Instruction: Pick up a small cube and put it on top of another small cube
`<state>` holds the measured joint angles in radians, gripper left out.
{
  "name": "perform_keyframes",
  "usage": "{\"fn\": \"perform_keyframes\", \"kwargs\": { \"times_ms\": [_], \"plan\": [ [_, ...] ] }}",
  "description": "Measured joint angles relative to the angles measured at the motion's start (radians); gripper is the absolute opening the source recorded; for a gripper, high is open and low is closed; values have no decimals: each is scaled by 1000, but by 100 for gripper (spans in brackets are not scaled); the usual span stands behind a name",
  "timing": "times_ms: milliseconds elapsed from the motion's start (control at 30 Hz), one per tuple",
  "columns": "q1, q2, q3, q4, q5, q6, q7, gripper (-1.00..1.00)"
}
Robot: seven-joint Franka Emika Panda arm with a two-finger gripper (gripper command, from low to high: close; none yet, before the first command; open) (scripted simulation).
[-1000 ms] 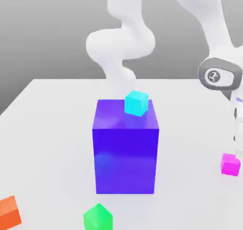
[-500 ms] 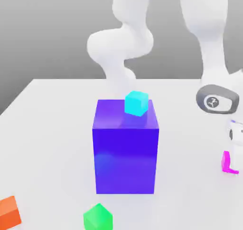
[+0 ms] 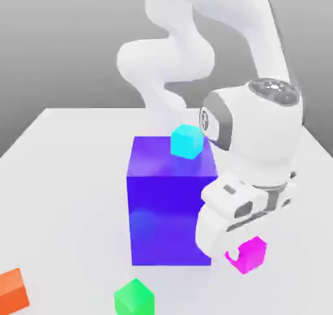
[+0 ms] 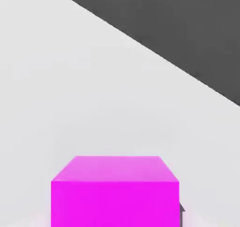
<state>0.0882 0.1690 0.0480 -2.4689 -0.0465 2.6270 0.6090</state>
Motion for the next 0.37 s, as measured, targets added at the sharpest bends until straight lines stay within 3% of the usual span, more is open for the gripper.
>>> {"fn": "perform_keyframes", "kwargs": {
  "times_ms": [133,267,300,367],
  "plan": [
    [-103,-1,-94,31,57,-23,12,-100],
    [-136,121,-105,46,87,84,3,-100],
    [-139,142,-104,48,90,104,2,100],
    [-139,142,-104,48,90,104,2,100]
  ]
}}
